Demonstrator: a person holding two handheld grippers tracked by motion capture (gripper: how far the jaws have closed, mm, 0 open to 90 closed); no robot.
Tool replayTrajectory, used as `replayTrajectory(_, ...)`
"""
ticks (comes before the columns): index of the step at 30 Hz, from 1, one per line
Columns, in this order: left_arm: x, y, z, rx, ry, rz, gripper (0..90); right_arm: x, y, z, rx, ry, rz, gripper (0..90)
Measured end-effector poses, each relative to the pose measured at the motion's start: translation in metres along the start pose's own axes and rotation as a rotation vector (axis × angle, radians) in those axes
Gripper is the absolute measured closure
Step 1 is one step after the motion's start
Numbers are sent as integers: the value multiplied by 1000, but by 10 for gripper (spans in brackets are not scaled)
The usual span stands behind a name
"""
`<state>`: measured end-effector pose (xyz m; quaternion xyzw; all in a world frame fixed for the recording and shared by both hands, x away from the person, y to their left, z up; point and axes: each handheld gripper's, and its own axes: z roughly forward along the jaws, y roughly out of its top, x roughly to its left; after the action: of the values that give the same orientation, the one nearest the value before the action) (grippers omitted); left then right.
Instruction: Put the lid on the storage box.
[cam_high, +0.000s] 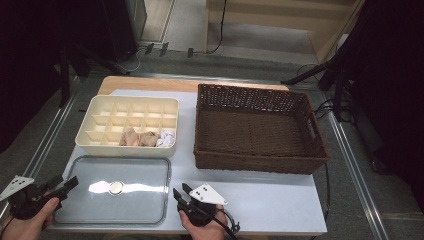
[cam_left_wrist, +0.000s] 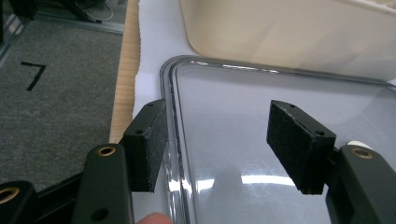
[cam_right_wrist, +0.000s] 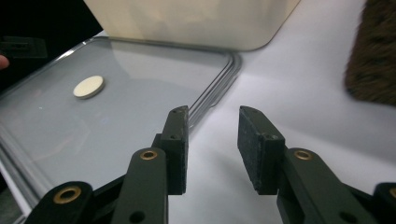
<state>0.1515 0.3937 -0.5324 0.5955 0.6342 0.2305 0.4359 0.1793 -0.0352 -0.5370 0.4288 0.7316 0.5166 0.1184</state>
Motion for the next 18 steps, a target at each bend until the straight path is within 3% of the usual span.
replayTrajectory(3, 3, 0, -2, -7, 23, 16, 413, 3, -2, 5, 31, -6, 48, 673)
replayTrajectory(8, 10, 3, -7, -21, 21, -21, 484, 1, -2, 6, 59, -9, 128, 692)
replayTrajectory(11, 12, 4, -6, 3, 18, -4, 510, 2, -2, 7, 67, -10, 126, 689)
replayTrajectory(18, 18, 2, 0, 42, 9, -36, 564, 8, -3, 15, 95, 34, 246, 702)
